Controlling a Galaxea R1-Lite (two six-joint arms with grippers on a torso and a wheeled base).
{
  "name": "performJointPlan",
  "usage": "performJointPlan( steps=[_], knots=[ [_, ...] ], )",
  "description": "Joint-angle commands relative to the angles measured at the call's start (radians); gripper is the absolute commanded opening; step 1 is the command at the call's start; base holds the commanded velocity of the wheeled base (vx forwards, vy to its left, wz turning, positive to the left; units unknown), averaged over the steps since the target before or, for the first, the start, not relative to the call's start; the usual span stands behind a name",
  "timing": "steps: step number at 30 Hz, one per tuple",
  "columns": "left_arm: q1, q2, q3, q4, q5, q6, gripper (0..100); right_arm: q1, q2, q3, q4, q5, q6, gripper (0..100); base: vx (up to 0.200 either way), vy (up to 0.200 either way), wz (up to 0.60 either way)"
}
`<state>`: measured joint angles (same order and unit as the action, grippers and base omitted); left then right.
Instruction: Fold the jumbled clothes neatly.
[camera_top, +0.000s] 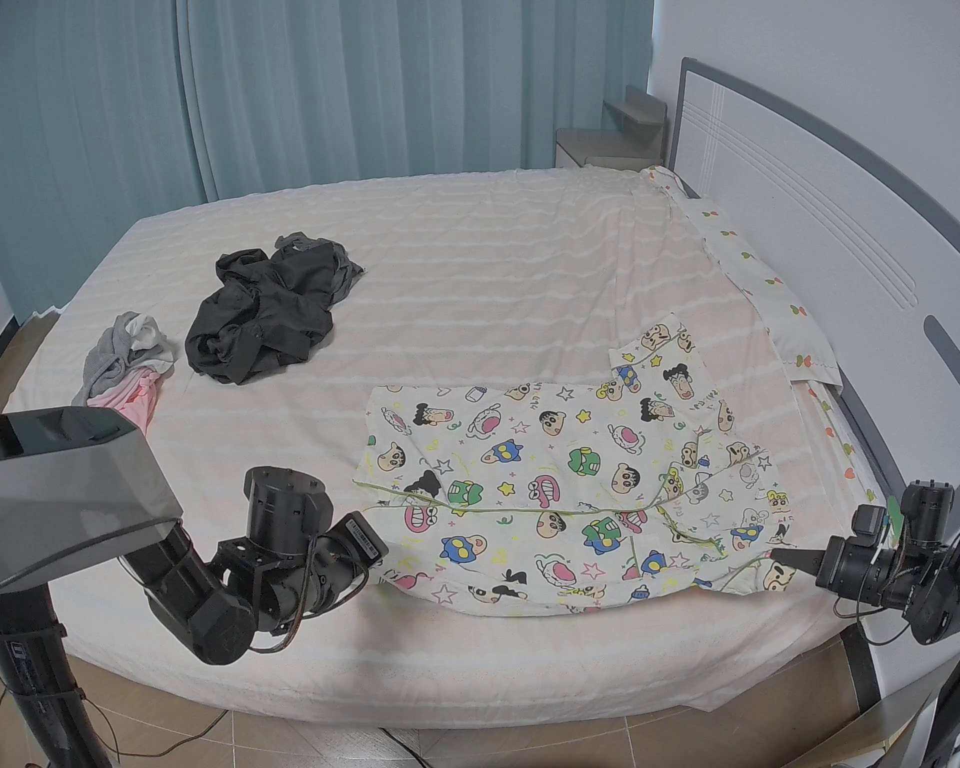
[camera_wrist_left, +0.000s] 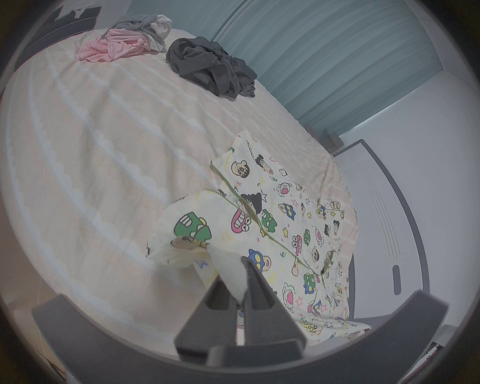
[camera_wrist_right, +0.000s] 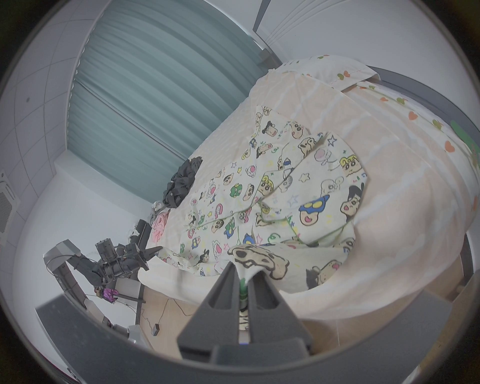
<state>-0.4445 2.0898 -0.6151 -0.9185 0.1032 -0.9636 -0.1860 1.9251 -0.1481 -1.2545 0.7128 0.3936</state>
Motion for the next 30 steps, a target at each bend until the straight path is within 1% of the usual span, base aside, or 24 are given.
performJointPlan(
  steps=[1, 5, 6, 10, 13, 15, 24, 27, 28, 30],
  knots=[
    [0.016, 0.019, -0.074, 0.043, -0.003, 0.002, 0, 0.003, 0.017, -0.054, -0.002, -0.001, 0.028, 0, 0.000, 0.000, 0.00],
    [0.023, 0.029, -0.161, 0.124, -0.051, 0.000, 0, 0.005, 0.037, -0.097, -0.002, -0.003, 0.048, 0, 0.000, 0.000, 0.00],
    [0.023, 0.030, -0.167, 0.130, -0.053, 0.000, 0, 0.003, 0.038, -0.099, -0.002, -0.003, 0.048, 0, 0.000, 0.000, 0.00],
    [0.026, 0.087, -0.279, 0.204, -0.054, 0.000, 0, 0.002, 0.066, -0.126, -0.003, -0.006, 0.054, 0, 0.000, 0.000, 0.00],
    [0.029, 0.115, -0.325, 0.233, -0.054, -0.001, 0, 0.002, 0.078, -0.139, -0.003, -0.019, 0.056, 0, 0.000, 0.000, 0.00],
    [0.033, 0.147, -0.382, 0.265, -0.054, -0.001, 0, 0.002, 0.091, -0.159, -0.003, -0.032, 0.057, 0, 0.000, 0.000, 0.00],
    [0.050, 0.219, -0.506, 0.313, -0.053, 0.000, 0, 0.003, 0.101, -0.194, -0.006, -0.032, 0.096, 0, 0.000, 0.000, 0.00],
    [0.056, 0.242, -0.566, 0.371, -0.054, 0.000, 0, 0.003, 0.110, -0.202, -0.010, -0.032, 0.096, 0, 0.000, 0.000, 0.00],
    [0.058, 0.250, -0.591, 0.389, -0.053, -0.001, 100, 0.003, 0.110, -0.202, -0.010, -0.032, 0.096, 0, 0.000, 0.000, 0.00],
    [0.059, 0.262, -0.620, 0.400, -0.045, -0.006, 100, 0.003, 0.114, -0.205, -0.010, -0.032, 0.096, 0, 0.000, 0.000, 0.00]
  ],
)
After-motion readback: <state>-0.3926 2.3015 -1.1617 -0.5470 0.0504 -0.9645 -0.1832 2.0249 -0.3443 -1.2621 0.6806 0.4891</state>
